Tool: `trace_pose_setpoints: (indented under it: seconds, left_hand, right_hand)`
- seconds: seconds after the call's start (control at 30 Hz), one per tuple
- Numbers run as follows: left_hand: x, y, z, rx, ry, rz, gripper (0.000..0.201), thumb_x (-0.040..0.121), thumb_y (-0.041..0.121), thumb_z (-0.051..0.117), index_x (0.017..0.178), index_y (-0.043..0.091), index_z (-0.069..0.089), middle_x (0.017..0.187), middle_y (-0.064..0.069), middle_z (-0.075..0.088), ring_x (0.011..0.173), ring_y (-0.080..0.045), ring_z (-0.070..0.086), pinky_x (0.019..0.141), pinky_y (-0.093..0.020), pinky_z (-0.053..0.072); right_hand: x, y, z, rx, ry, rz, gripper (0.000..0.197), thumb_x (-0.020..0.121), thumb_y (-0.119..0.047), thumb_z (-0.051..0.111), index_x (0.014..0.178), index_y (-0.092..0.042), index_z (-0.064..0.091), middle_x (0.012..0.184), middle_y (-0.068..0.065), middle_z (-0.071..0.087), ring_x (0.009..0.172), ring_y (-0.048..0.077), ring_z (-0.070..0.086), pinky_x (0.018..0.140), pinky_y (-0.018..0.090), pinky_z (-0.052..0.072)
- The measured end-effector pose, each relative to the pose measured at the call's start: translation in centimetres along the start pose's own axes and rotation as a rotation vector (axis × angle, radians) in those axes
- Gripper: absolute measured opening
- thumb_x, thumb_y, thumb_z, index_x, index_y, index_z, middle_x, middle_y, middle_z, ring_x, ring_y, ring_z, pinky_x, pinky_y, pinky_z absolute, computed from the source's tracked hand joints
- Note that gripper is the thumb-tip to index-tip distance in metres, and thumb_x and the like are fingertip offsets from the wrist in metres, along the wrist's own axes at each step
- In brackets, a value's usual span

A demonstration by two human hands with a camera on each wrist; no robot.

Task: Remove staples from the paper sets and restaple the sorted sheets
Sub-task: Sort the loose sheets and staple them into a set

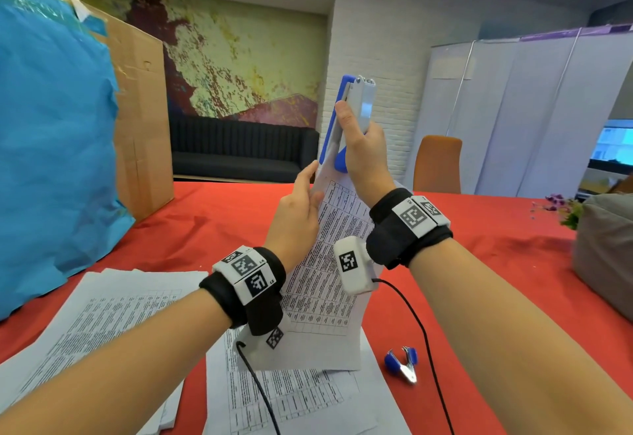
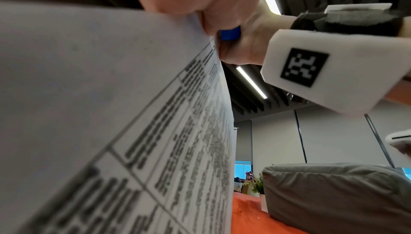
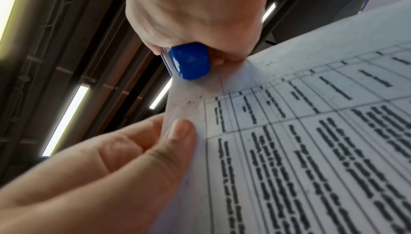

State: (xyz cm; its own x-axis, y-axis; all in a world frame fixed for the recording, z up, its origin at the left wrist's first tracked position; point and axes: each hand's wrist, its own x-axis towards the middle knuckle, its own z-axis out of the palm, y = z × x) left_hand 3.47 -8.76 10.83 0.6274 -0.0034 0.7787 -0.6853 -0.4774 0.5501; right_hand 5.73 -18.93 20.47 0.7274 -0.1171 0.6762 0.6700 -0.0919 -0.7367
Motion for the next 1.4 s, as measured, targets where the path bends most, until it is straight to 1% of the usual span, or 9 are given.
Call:
trace_pose_setpoints:
  seconds: [0.23,0.4,0.53,0.73,0.87,1.0,1.13,1.27,1.4]
  left_hand:
    - [-0.6,-0.8,-0.4,0.077,-0.029,0.042,0.05,0.098,0.008,0.041,0.146,0.017,0.032,0.073,-0.009,0.061,0.061,-0.028,0.055,0.059,-0.035,0.04]
    - [-1.0,-1.0,0.0,0.156,-0.033,0.051,0.053,0.098,0.007,0.041,0.148,0.009,0.027,0.082,-0.024,0.065,0.073,-0.041,0.059,0.061,-0.04,0.04]
    - [-1.2,-0.5,0.4,0.152,-0.034,0.056,0.056,0.097,0.007,0.042,0.15,0.011,0.023,0.065,-0.008,0.052,0.057,-0.029,0.048,0.056,-0.037,0.037]
    - [-1.2,-0.8,-0.4,0.126,-0.012,-0.025,0.054,0.098,0.008,0.04,0.149,0.012,0.023,0.064,-0.006,0.046,0.063,-0.038,0.05,0.058,-0.036,0.034]
    - [-1.0,-0.8,-0.1,0.09,0.003,-0.002,0.05,0.098,0.009,0.041,0.147,0.014,0.03,0.058,0.005,0.043,0.054,-0.021,0.042,0.057,-0.033,0.032]
    - [-1.1,-0.2,-0.7,-0.044,-0.038,0.023,0.038,0.097,0.013,0.046,0.135,0.015,0.045,0.072,0.0,0.062,0.057,-0.004,0.053,0.055,-0.016,0.041]
    - [0.2,0.8,-1.1,-0.198,-0.167,-0.095,0.048,0.086,0.041,0.063,0.125,0.018,0.048,0.111,0.006,0.063,0.098,-0.002,0.059,0.081,-0.016,0.046]
    - [0.9,1.0,-1.2,-0.065,0.001,-0.027,0.026,0.089,0.038,0.06,0.092,0.012,0.055,0.074,0.005,0.057,0.06,0.002,0.048,0.055,-0.01,0.037]
    - [0.7,0.6,-1.0,-0.021,0.1,0.005,0.029,0.09,0.034,0.059,0.082,0.007,0.052,0.06,0.006,0.046,0.05,-0.004,0.041,0.049,-0.013,0.034]
  right_hand:
    - [0.0,-0.8,-0.9,0.012,-0.257,0.135,0.018,0.092,-0.026,0.061,0.103,-0.012,0.057,0.082,0.005,0.06,0.074,0.014,0.06,0.07,0.029,0.055]
    - [-0.6,-1.7,0.2,0.122,-0.136,0.207,0.018,0.09,-0.026,0.061,0.081,-0.011,0.058,0.063,0.002,0.06,0.058,0.015,0.059,0.059,0.03,0.052]
    - [-0.7,-1.6,1.1,-0.005,0.036,0.081,0.046,0.089,-0.046,0.06,0.054,-0.021,0.043,0.036,-0.014,0.045,0.037,0.002,0.045,0.048,0.02,0.039]
    - [-0.1,-1.3,0.7,-0.016,0.006,0.04,0.044,0.085,-0.054,0.058,0.059,-0.02,0.048,0.05,-0.009,0.053,0.05,0.011,0.055,0.056,0.029,0.046]
    - [-0.4,-1.1,1.0,-0.079,-0.013,0.021,0.048,0.083,-0.057,0.058,0.053,-0.023,0.044,0.047,-0.009,0.047,0.047,0.011,0.049,0.052,0.028,0.04]
    - [-0.4,-0.8,1.2,-0.131,-0.01,-0.042,0.054,0.09,-0.049,0.056,0.045,-0.026,0.038,0.044,-0.009,0.041,0.047,0.016,0.047,0.051,0.031,0.037]
    - [-1.1,-0.9,2.2,-0.147,-0.041,-0.045,0.053,0.075,-0.067,0.052,0.052,-0.019,0.047,0.051,0.002,0.049,0.058,0.04,0.056,0.059,0.049,0.051]
    - [-1.2,-1.1,2.7,-0.153,-0.048,-0.06,0.052,0.07,-0.07,0.051,0.05,-0.022,0.046,0.053,0.004,0.051,0.066,0.043,0.062,0.064,0.057,0.052]
    - [-1.5,-0.9,3.0,-0.199,-0.032,-0.122,0.049,0.084,-0.058,0.055,0.052,-0.022,0.045,0.05,-0.002,0.048,0.053,0.022,0.057,0.057,0.04,0.049]
